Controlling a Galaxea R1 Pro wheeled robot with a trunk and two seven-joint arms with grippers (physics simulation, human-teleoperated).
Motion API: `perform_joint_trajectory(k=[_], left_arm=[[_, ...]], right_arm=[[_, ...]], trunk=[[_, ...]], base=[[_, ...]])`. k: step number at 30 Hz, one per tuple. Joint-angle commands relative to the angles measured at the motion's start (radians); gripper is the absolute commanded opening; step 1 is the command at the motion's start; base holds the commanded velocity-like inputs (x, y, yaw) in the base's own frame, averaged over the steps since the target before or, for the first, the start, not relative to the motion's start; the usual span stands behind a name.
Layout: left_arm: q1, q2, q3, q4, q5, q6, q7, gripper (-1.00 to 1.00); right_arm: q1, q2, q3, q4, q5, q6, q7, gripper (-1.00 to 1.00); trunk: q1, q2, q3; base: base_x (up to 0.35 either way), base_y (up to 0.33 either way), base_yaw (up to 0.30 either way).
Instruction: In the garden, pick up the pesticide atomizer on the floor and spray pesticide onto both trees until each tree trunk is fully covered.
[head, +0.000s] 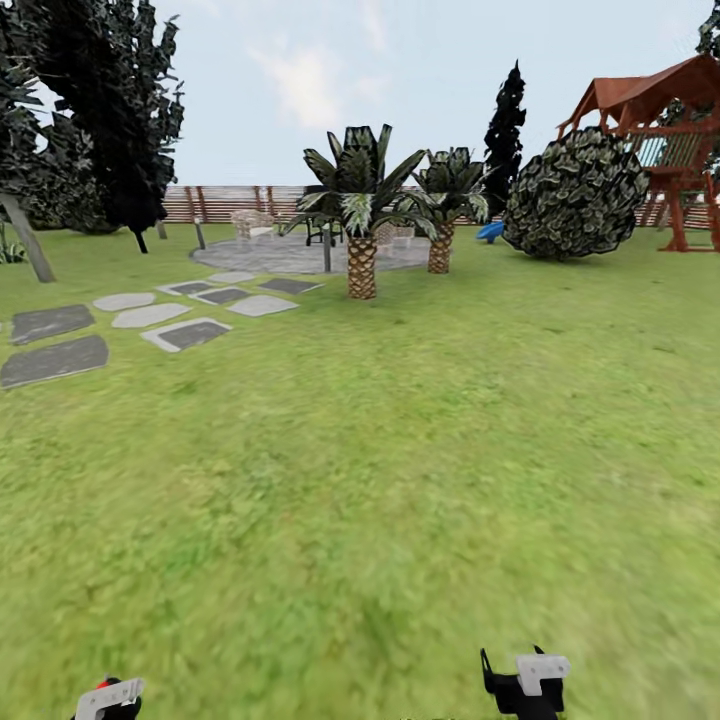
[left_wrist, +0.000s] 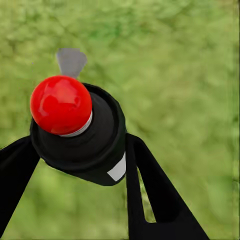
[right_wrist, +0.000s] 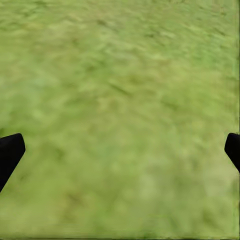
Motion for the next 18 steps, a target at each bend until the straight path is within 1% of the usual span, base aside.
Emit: perform_joint_trajectory(k=[1,18], left_arm=[[0.000,0.000,0.004,0.001,0.011,-0.002,-0.010,-1.00],[-0.001,0.000,0.004,0.001,0.011,-0.002,-0.010,-1.00]], right_arm=[[-0.001,0.000,-0.003,0.002,0.011,-0.003,-0.007,1.00],[-0.001,0.000,-0.003,0.002,0.011,-0.003,-0.007,1.00]], trunk=[[0.000,0.000,-0.001],[0.000,0.000,-0.001]], base=[[0.000,-0.270,-0.300],[0.000,-0.270,-0.300]])
